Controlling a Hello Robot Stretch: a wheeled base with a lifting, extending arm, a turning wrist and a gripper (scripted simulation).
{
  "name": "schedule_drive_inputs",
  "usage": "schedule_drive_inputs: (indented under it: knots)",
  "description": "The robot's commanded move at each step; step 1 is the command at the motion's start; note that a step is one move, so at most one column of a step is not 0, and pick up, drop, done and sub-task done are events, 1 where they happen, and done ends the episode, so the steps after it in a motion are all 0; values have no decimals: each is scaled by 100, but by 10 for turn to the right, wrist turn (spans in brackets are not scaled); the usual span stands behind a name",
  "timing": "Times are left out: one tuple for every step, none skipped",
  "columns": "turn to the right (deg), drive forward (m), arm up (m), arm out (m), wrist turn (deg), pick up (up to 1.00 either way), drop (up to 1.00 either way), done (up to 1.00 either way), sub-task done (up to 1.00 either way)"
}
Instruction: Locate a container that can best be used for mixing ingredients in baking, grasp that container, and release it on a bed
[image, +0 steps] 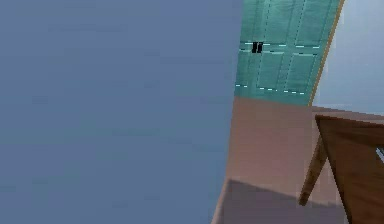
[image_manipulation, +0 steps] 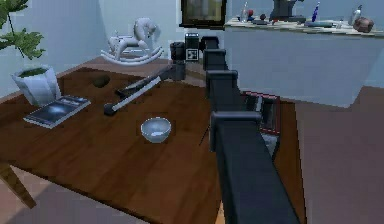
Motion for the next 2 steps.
schedule_drive_inputs:
  knots:
    - [0, 0, 0, 0, 450, 0, 0, 0, 0]
    - [0, 0, 0, 0, 30, 0, 0, 0, 0]
